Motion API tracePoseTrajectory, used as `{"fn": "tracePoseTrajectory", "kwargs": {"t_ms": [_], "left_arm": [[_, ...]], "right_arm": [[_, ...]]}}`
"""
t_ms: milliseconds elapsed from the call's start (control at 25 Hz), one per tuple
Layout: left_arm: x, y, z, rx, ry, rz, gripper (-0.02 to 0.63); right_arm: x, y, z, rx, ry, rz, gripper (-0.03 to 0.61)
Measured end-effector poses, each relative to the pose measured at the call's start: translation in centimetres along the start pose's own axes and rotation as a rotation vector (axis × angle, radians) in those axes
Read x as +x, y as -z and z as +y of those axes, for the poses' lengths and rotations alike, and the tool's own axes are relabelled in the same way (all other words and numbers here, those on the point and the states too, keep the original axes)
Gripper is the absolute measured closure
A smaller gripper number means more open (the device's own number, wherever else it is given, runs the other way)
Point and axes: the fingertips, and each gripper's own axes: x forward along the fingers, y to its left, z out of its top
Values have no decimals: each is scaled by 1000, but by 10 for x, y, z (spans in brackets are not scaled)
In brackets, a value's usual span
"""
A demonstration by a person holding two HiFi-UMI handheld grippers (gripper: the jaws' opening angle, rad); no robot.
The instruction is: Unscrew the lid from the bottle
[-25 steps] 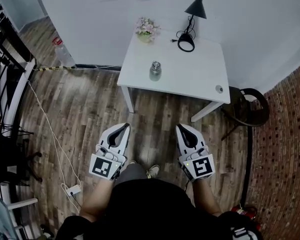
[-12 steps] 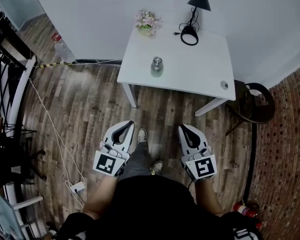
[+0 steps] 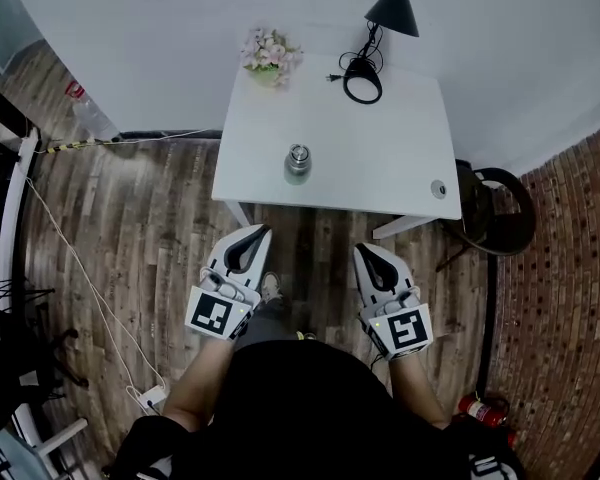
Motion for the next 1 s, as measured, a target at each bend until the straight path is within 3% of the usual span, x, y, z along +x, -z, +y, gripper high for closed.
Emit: {"fn": "tracePoseTrajectory", "kwargs": {"t_ms": [160, 440, 720, 840, 1000], "left_arm": [[26, 5, 35, -23, 14, -12, 591], [42, 28, 89, -111, 19, 44, 591], [62, 44, 102, -124, 57, 70, 591], [73, 48, 99, -129, 73, 82, 591], [87, 57, 95, -145, 68, 78, 591]], "right_arm": [[46, -13, -10, -13, -14, -1, 565], [109, -15, -4, -18, -40, 69, 566], [127, -8, -8, -23, -19, 129, 565], [126, -9, -19, -14, 0, 103, 565], [125, 3, -28, 12, -19, 170, 565]]}}
